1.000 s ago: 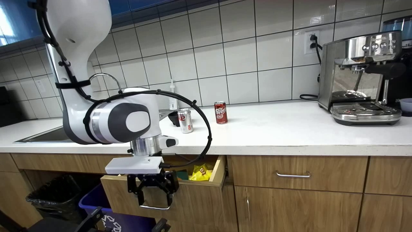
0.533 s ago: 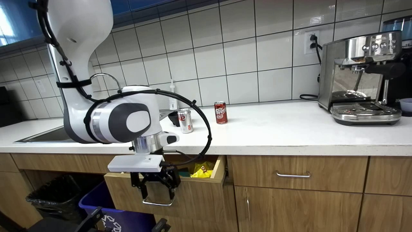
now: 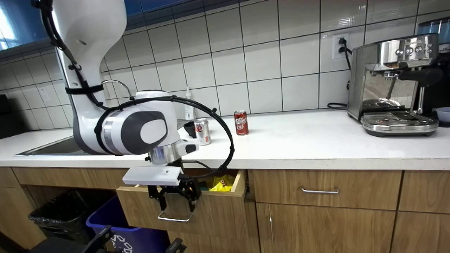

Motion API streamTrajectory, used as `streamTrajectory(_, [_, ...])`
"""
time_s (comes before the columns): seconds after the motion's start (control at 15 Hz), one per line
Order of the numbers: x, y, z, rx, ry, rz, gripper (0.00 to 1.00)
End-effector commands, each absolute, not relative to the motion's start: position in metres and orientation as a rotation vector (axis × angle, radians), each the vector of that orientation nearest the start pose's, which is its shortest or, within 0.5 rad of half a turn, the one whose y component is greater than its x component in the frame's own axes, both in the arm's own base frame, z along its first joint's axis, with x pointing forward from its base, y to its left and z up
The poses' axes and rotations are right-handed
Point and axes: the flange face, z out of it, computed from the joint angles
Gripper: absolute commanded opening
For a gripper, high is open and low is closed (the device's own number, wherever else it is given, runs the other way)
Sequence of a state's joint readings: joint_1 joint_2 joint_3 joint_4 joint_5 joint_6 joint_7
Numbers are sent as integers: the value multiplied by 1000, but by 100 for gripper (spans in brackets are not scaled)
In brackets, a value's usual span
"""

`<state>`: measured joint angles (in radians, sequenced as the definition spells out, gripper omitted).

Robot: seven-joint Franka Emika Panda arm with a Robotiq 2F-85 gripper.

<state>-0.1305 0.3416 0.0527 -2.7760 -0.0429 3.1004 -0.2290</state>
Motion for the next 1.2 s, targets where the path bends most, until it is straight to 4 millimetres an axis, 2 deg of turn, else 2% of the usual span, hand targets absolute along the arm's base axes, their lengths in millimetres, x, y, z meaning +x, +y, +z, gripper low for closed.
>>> streamTrajectory(0.0, [370,-22,126,-3108,-250,-64,100])
streamTrajectory(0.8, [380,-19,138,-3104,-232,-153,100])
streamTrajectory(1.13, [392,-21,142,-3103,-230,-180,100])
